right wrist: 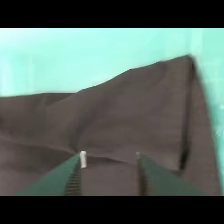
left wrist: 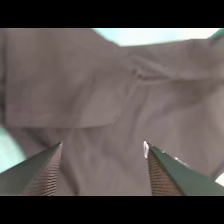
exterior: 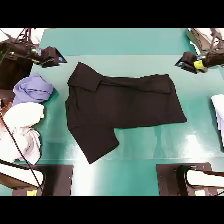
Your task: Fold the shirts.
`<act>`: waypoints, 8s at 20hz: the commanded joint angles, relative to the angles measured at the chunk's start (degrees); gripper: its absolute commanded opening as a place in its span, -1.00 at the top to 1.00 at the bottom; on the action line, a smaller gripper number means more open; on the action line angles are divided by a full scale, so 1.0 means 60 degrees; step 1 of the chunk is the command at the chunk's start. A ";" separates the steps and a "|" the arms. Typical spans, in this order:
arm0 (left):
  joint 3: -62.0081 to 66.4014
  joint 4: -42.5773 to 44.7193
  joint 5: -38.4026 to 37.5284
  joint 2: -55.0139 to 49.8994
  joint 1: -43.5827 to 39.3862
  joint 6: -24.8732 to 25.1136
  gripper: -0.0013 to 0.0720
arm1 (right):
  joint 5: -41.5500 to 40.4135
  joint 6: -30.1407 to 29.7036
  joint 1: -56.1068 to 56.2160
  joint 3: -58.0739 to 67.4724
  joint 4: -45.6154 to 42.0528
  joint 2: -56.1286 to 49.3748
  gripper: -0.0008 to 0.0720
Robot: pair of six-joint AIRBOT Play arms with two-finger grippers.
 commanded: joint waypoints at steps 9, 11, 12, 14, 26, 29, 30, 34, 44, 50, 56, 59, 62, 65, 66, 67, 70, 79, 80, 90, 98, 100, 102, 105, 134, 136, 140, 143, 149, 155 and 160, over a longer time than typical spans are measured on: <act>-0.7395 0.0925 0.0171 0.3264 0.0608 0.0408 -0.21 | 0.1869 -0.0933 0.0076 -0.0036 -0.0047 0.1417 0.15; -0.9879 0.0871 0.1268 0.4648 0.0608 0.0481 -0.21 | 0.1872 -0.0929 0.0226 -0.0033 -0.0047 0.1486 0.15; -1.0783 0.0827 0.1698 0.5195 0.0608 0.0481 -0.21 | 0.1872 -0.0929 0.0313 -0.0033 -0.0044 0.1486 0.15; -1.2112 0.0397 0.2437 0.5978 0.0608 0.0506 -0.21 | 0.1869 -0.0933 0.0437 -0.0033 -0.0047 0.1483 0.15; -1.3438 -0.1887 0.3508 0.6102 0.0579 0.1756 -0.20 | 0.2514 -0.0933 0.0437 -0.0036 -0.0040 0.1494 0.14; -1.3435 -0.1974 0.3745 0.6102 0.0579 0.1749 0.87 | 0.3002 -0.1100 0.0251 -0.0171 0.0022 0.1508 0.15; -1.3402 -0.2051 0.3734 0.6102 0.0579 0.1759 0.90 | 0.3187 -0.1290 0.0138 -0.0448 0.0215 0.1574 0.15; -1.2091 -0.1078 0.2903 0.6113 0.0608 0.1749 0.90 | 0.3340 -0.2047 -0.0969 -0.2750 0.0455 0.2204 0.15; -0.9282 -0.0321 0.2164 0.6109 0.0608 0.1395 0.90 | 0.2608 -0.3996 -0.4783 -0.6808 0.0499 0.1443 -0.09; -0.9289 -0.0321 0.1898 0.6109 0.0608 0.1177 0.90 | 0.2506 -0.4524 -0.4324 -0.7038 0.1195 0.0040 -0.09; -0.9289 -0.0328 0.1858 0.6113 0.0608 0.1166 0.90 | 0.2725 -0.4521 -0.3614 -0.7042 0.1213 -0.0076 0.32; -0.9216 -0.0372 0.1778 0.6113 0.0608 0.1111 0.90 | 0.3031 -0.4666 -0.3501 -0.7038 0.1260 -0.0055 0.93; -0.8200 -0.0412 0.1719 0.6113 0.0608 0.0648 0.90 | 0.3078 -0.4666 -0.3508 -0.6870 0.2306 0.0605 0.93; -0.5890 -0.0437 0.1180 0.6120 0.0608 0.0645 0.90 | 0.3049 -0.4656 -0.3508 -0.5701 0.4291 0.1912 0.93; -0.4874 -0.0525 0.0958 0.6124 0.0608 0.0637 0.90 | 0.2980 -0.4623 -0.3508 -0.5107 0.5034 0.2386 0.93; -0.3891 -0.0663 0.0820 0.6124 0.0608 0.0627 0.90 | 0.2794 -0.4430 -0.3504 -0.4411 0.5676 0.2922 0.93; -0.0586 -0.0973 0.0739 0.6124 0.0608 0.0441 0.90 | 0.1770 -0.3974 -0.3508 -0.2018 0.6204 0.4320 0.93; 0.3697 -0.1690 0.2579 0.7909 0.0608 -0.0073 0.90 | 0.0892 -0.2131 -0.3508 0.3974 0.2291 0.6459 0.93; 0.3697 -0.1694 0.2805 0.8240 0.0608 -0.0069 0.90 | 0.1209 -0.1836 -0.3508 0.4357 0.1461 0.6495 0.94; -0.0222 -0.0208 0.0914 0.7828 0.0608 -0.0823 0.90 | 0.5767 -0.0452 -0.3504 0.4138 0.0109 0.3333 0.94; -0.3730 -0.0586 0.0758 0.3934 -0.0029 0.0335 0.90 | 0.5151 -0.0379 -0.2076 0.1483 -0.0892 -0.0208 0.94; -0.3727 -0.0616 0.1829 0.2962 -0.0248 0.0907 0.90 | 0.3756 -0.0375 -0.1628 0.1082 -0.0889 -0.0918 0.94; -0.3727 -0.0718 0.3220 0.2244 -0.0251 0.1053 0.90 | 0.2273 -0.0372 -0.1239 0.0823 -0.0878 -0.1501 0.94; -0.3723 -0.0714 0.4947 0.1723 -0.0226 0.1381 0.90 | 0.0288 -0.0372 -0.0736 0.0736 -0.0885 -0.2036 0.94; -0.4677 0.2656 0.0539 0.1519 -0.0226 0.1876 0.42 | 0.3483 -0.0047 0.0994 0.0729 -0.3297 -0.2138 0.92; -0.4677 0.2656 0.0535 0.1519 -0.0226 0.1384 -0.58 | 0.4025 -0.0051 0.0994 0.0729 -0.3297 -0.2138 0.31; -0.4677 0.3002 0.0321 0.1716 -0.0222 0.0583 -0.51 | 0.4812 -0.0364 0.0973 0.0732 -0.3293 -0.2018 -0.06; -0.5184 0.3147 0.0229 0.2583 -0.0204 -0.0066 -0.51 | 0.5020 -0.0586 0.0954 0.0729 -0.3289 -0.1603 -0.06; -1.0276 0.1778 0.1402 0.6433 -0.0204 -0.1209 -0.51 | 0.4503 -0.0670 0.0954 0.0732 -0.3279 -0.0900 0.09; -1.3398 0.1559 0.1461 0.8772 -0.0208 -0.2652 -0.51 | 0.4510 -0.0914 0.0929 0.0736 -0.2925 -0.0885 0.09; -1.4509 0.0667 0.2310 0.8768 -0.0208 -0.2656 -0.51 | 0.4517 -0.0994 0.0849 0.0736 -0.2291 -0.0885 0.10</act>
